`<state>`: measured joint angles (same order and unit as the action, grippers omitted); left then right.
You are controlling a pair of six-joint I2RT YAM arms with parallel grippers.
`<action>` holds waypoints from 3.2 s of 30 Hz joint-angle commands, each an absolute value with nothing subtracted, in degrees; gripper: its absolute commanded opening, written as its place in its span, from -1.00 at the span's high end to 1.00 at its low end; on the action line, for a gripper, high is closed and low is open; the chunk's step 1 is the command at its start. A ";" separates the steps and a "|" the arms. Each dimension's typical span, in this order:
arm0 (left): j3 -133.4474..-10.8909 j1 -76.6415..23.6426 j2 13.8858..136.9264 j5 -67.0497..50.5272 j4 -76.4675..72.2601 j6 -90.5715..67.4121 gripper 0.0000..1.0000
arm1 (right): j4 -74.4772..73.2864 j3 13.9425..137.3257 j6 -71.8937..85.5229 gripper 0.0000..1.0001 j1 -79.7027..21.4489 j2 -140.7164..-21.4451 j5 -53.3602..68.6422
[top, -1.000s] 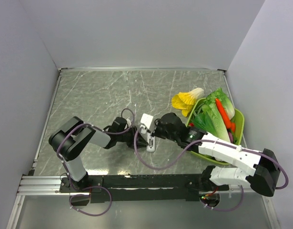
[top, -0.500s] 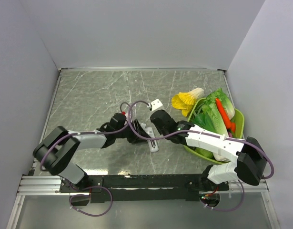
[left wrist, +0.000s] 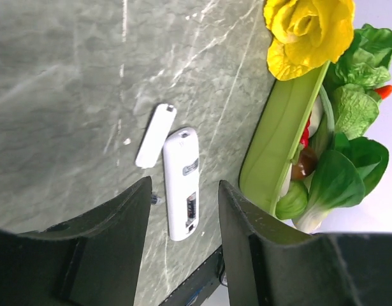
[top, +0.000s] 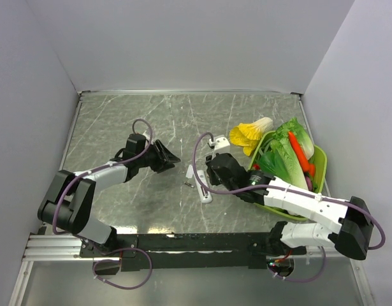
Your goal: Unload the batteries from the remote control
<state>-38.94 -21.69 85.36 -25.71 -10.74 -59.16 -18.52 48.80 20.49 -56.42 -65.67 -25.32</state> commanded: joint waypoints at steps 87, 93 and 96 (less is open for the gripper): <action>-30.59 -34.63 77.35 -8.97 -3.27 -59.94 0.61 | -2.19 50.62 17.93 1.00 -56.16 -81.30 -21.00; -30.15 -36.03 75.85 -8.44 -0.18 -65.28 0.05 | -5.01 51.33 15.82 1.00 -56.16 -76.12 -23.90; -32.60 -36.73 78.83 -7.30 8.39 -73.79 0.30 | -6.06 50.28 16.17 1.00 -56.07 -72.52 -24.96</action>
<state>-30.59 -35.68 76.69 -9.98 -1.45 -64.07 -5.63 50.87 16.56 -56.36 -78.54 -22.02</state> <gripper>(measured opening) 0.438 0.279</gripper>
